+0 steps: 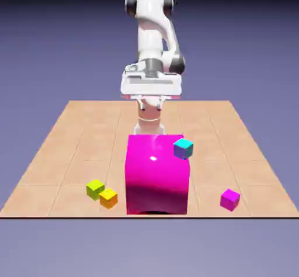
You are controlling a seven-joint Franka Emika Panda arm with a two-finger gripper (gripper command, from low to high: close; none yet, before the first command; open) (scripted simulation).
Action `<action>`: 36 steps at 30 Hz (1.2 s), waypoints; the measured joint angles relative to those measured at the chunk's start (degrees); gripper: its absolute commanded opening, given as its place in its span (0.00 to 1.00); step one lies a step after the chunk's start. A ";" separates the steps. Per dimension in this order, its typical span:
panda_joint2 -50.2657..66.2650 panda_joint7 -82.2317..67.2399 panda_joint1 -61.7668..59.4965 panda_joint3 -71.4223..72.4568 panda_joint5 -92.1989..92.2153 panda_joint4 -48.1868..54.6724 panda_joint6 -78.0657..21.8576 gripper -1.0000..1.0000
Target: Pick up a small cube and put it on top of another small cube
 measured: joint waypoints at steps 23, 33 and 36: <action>41.58 25.79 -26.92 -6.72 57.31 18.75 -35.68 0.50; 58.80 26.21 -31.25 -4.82 77.36 26.45 -40.21 0.50; 59.65 25.64 -31.11 -4.48 78.23 26.83 -39.88 0.00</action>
